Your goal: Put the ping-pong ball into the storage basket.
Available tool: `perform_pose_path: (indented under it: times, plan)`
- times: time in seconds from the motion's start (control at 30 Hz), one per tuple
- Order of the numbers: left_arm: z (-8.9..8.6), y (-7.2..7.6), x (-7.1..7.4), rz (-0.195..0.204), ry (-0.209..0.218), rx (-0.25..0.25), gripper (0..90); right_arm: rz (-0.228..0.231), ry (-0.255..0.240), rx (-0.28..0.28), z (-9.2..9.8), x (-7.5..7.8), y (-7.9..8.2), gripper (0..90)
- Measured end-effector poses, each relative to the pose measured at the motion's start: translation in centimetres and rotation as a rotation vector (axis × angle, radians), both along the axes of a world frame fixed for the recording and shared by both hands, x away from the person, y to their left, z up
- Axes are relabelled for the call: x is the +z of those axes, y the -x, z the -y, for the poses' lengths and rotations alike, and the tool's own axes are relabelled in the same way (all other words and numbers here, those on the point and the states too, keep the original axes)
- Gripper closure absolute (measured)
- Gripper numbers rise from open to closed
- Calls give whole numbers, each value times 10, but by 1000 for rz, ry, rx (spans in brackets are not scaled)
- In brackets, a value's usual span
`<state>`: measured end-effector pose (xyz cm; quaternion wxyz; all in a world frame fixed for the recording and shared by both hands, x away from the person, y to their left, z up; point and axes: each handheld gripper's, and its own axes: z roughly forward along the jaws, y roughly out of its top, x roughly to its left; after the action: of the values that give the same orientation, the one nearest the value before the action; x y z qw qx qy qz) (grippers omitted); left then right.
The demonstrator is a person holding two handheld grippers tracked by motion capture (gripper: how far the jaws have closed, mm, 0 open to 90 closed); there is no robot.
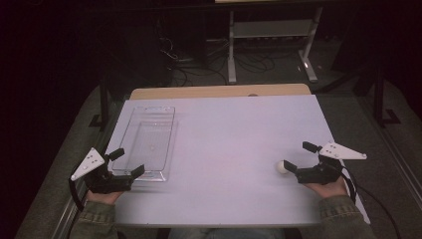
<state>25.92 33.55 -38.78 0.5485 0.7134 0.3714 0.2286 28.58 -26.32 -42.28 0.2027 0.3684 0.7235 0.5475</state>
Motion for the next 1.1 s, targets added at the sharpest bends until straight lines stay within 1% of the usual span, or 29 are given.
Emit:
perform_pose_path:
  times: [0.17, 0.3, 0.37, 0.47, 0.53, 0.6, 0.7, 0.77, 0.9, 1.0, 1.1]
  plan:
    - [1, 1, 0, 2, -3, 2, 0, 0, -3, -4, 1, 0, 1, 0]
    - [0, 2, 0, 1, 8, 11, 0, 1, -1, -7, 1, 0, 0, 0]
    - [1, 2, 0, 0, 2, 12, 0, -2, -1, -9, 1, 0, 0, 0]
    - [3, 2, 0, -3, -2, 26, 0, -3, 3, -11, 1, 0, 0, 0]
    - [5, 3, 2, 0, 6, 28, 0, -4, 5, -11, 1, 0, 0, 0]
    - [7, 3, 3, -4, -9, 27, 0, -8, 4, -12, 1, -1, 0, 0]
    - [9, 0, 4, -13, -18, 22, 0, -9, 4, -13, 1, -1, 0, 0]
    - [10, -1, 6, -10, -23, 21, 0, -11, 6, -12, 1, -1, -1, 0]
    - [14, 0, 9, -12, -31, 2, 0, -14, 5, -11, 1, -1, -1, 0]
    - [15, 0, 11, -12, -54, -7, 0, -17, 2, -13, 1, -1, -2, 0]
    - [17, -2, 14, -12, -56, -12, 0, -16, 3, -13, 1, -1, -2, 0]
